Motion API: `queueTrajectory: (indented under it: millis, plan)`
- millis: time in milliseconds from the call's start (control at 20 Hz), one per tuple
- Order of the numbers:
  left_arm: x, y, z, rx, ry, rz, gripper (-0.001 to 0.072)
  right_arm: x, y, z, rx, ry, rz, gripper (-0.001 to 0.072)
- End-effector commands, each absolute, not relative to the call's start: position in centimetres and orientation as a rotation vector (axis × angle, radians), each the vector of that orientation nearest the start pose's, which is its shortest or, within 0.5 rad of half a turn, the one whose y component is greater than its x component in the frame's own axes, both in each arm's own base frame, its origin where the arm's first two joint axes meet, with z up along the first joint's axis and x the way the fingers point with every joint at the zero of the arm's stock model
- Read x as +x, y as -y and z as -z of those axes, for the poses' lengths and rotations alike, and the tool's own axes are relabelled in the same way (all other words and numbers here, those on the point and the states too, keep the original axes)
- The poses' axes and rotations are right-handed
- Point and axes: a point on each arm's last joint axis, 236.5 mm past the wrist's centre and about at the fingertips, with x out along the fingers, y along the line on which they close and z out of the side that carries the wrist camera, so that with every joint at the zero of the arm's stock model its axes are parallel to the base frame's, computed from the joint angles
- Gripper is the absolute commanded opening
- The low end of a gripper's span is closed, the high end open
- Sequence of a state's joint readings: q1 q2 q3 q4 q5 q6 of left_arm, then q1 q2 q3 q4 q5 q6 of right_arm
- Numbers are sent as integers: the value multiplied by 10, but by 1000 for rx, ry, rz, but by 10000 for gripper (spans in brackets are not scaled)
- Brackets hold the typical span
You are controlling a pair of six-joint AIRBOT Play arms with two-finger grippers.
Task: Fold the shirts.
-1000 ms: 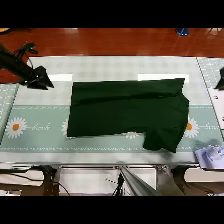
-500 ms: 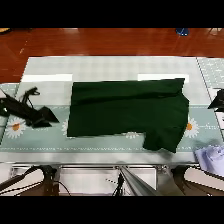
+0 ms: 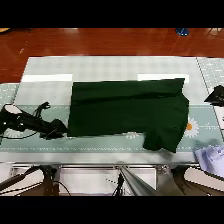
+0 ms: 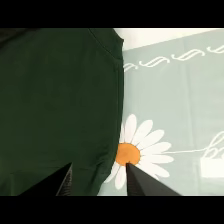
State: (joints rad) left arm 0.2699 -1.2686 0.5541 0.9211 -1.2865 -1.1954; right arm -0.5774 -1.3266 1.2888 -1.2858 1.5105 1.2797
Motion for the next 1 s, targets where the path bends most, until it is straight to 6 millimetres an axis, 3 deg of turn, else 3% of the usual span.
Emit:
queueTrajectory:
  millis: [0,150,250,350,500,700,950]
  plan:
    - [226,108,117,-760,-1642,356,429,320,122,-31,439,-1394,19,436]
    - [227,126,118,-759,-1643,418,21,316,118,-32,450,-1409,4,436]
    - [226,126,117,-766,-1647,424,19,308,121,-29,435,-1444,17,436]
    - [224,124,113,-779,-1650,438,19,280,122,-13,430,-1556,37,439]
    - [222,121,109,-784,-1648,464,19,245,83,28,564,-1675,-72,539]
    - [220,121,107,-794,-1654,470,19,212,59,66,595,-1755,-134,529]
    - [221,121,107,-789,-1652,476,19,199,49,89,624,-1768,-120,474]
